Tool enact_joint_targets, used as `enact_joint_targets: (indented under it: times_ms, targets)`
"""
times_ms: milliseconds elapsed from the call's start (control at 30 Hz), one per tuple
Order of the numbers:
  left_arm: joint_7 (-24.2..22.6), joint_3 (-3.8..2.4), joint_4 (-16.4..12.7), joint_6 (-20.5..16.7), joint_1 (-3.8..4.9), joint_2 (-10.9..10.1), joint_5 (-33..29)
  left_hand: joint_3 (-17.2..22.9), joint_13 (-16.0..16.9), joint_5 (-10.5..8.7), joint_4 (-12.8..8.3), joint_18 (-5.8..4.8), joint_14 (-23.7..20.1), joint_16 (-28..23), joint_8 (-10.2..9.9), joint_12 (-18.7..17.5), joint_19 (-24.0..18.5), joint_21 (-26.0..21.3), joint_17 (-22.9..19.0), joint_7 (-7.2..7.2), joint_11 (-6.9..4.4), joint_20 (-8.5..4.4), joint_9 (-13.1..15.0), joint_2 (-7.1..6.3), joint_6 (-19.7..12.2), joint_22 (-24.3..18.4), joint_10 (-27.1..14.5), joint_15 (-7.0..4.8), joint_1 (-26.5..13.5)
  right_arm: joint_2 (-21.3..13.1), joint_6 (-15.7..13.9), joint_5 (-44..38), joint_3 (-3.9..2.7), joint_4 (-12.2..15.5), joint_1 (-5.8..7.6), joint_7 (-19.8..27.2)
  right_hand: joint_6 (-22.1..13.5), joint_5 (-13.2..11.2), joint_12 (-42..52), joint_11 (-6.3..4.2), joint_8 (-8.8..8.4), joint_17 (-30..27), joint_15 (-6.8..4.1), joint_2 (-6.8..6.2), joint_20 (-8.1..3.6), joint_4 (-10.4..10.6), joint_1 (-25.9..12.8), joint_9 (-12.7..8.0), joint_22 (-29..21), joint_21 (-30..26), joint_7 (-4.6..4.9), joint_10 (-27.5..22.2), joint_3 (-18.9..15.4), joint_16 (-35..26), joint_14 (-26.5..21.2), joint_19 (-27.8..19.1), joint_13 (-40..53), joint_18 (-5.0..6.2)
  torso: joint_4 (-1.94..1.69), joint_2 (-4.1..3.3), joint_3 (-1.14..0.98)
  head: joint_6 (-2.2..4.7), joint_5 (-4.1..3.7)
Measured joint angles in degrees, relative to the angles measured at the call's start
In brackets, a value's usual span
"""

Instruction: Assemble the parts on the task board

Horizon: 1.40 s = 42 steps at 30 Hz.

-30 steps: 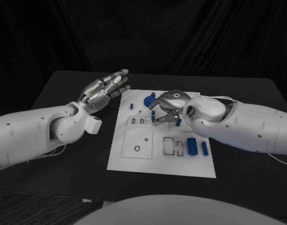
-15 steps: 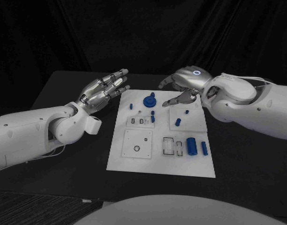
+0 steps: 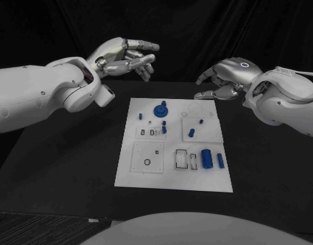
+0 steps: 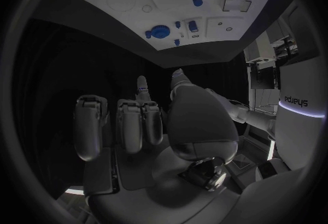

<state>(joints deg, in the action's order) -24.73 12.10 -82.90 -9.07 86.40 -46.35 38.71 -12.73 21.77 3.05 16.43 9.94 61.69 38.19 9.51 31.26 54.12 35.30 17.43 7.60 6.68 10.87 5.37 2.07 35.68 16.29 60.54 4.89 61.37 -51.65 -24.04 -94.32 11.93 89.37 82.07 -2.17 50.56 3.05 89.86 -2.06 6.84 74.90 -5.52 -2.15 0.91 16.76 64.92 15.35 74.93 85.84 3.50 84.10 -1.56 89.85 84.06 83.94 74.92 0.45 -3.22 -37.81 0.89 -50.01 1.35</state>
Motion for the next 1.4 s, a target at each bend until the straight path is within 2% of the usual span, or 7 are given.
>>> enact_joint_targets:
  times_ms: [100,267,367,500,833,1267,1400]
  targets:
    - [5.1,0.02,0.5,-0.2,1.35,2.2,10.8,-0.6,13.0,0.00,-0.2,-1.60,8.3,12.7,2.6,13.5,6.2,8.2,12.9,0.12,-2.65,-2.64,1.2,0.45,6.3,7.8,8.4,-2.24,-0.4,-0.9,-0.3,0.2,-0.01,0.5,-0.44,0.0,0.0,0.0,0.0,0.00,0.00,0.0,0.21,0.47,0.00,0.0,-0.5,0.0,0.0,0.0,0.00,0.0,0.0,0.0,-0.2,0.0,0.0,0.00,0.07,0.05,-0.07,0.00,0.07]
    - [15.4,0.02,0.7,5.8,2.22,6.7,23.6,-2.8,43.0,0.00,0.1,-4.71,19.3,34.3,6.3,38.4,18.5,29.8,45.3,-0.57,-4.22,-5.02,3.7,1.19,12.7,36.1,20.0,-4.33,-2.6,-2.4,-1.2,0.3,0.01,1.2,-0.78,-0.1,0.4,0.0,0.0,0.00,0.24,0.0,0.21,1.80,0.21,0.0,-1.8,0.0,0.0,0.0,0.00,0.0,-0.4,0.0,-0.2,0.2,0.0,0.01,0.31,0.15,-0.41,0.00,0.18]
    - [22.6,0.06,1.3,12.2,2.35,9.7,28.6,-4.4,52.2,0.00,0.1,-6.48,22.0,41.6,8.5,46.9,24.6,39.5,56.0,-1.49,-4.87,-5.84,5.8,2.22,16.4,50.1,23.1,-5.25,-5.2,-3.3,-1.8,0.3,0.01,1.7,-0.86,-0.3,0.6,0.9,0.0,0.00,0.24,0.0,0.21,2.82,0.21,0.0,-2.0,0.0,0.0,0.0,0.21,0.0,-0.4,0.0,-0.2,0.2,0.0,0.00,0.51,0.24,-0.75,-0.01,0.37]
    - [31.4,0.07,2.9,20.4,2.42,13.5,31.8,-5.4,53.2,0.00,0.2,-7.40,22.4,46.6,10.2,52.7,29.2,46.6,57.5,-2.32,-5.11,-6.40,7.9,4.00,19.6,58.2,23.4,-5.69,-7.3,-4.3,-2.5,0.4,0.01,2.1,-0.97,-0.8,1.2,1.5,0.0,0.20,0.24,0.0,0.37,3.54,0.42,-0.1,-2.5,-0.1,0.0,0.3,0.21,-0.2,-0.7,0.0,-0.1,0.0,0.0,0.00,0.76,0.37,-1.16,-0.01,0.65]
    - [45.2,0.05,8.2,34.6,2.31,20.6,31.8,-4.4,53.2,6.14,-0.4,-8.28,22.3,50.6,10.1,57.5,29.9,52.6,57.5,-3.90,-6.38,-6.78,11.1,6.55,24.3,58.7,23.5,-6.95,-6.1,-5.4,-3.2,0.4,0.01,3.4,-1.07,-2.5,2.0,6.2,0.0,0.41,0.50,0.0,0.37,5.57,0.42,-0.2,-1.2,-0.3,0.0,0.5,0.52,0.0,-1.2,0.0,-0.1,0.0,0.0,0.00,1.13,0.49,-1.74,0.00,0.66]
    - [51.8,0.05,11.9,42.0,0.69,24.0,30.9,-0.6,53.2,9.66,-0.2,-8.27,22.4,51.7,7.7,58.5,30.0,53.8,57.5,-6.26,-8.51,-8.13,12.9,7.12,34.9,58.6,23.4,-8.90,-4.3,-5.1,-3.0,0.5,0.01,3.7,-2.01,-3.7,2.0,6.7,0.0,0.41,0.03,0.0,0.37,5.85,0.42,-0.2,-0.4,-0.6,0.0,0.2,0.52,0.0,-1.2,0.0,-0.1,0.0,0.0,0.00,1.23,0.54,-2.55,0.00,1.68]
    - [52.9,0.05,12.7,43.3,-0.15,24.4,30.8,0.7,53.2,13.13,-0.5,-8.27,22.4,51.7,7.2,58.5,30.1,53.8,57.5,-6.66,-8.91,-8.63,13.6,7.12,35.3,58.6,23.4,-9.38,-4.3,-5.1,-3.0,0.5,0.02,3.9,-2.12,-3.8,2.0,6.9,0.0,0.41,0.03,0.0,0.37,6.07,0.53,-0.2,-0.2,-0.6,0.0,0.2,0.52,0.0,-1.2,0.0,-0.1,0.1,0.0,0.01,1.28,0.48,-2.89,0.00,2.20]
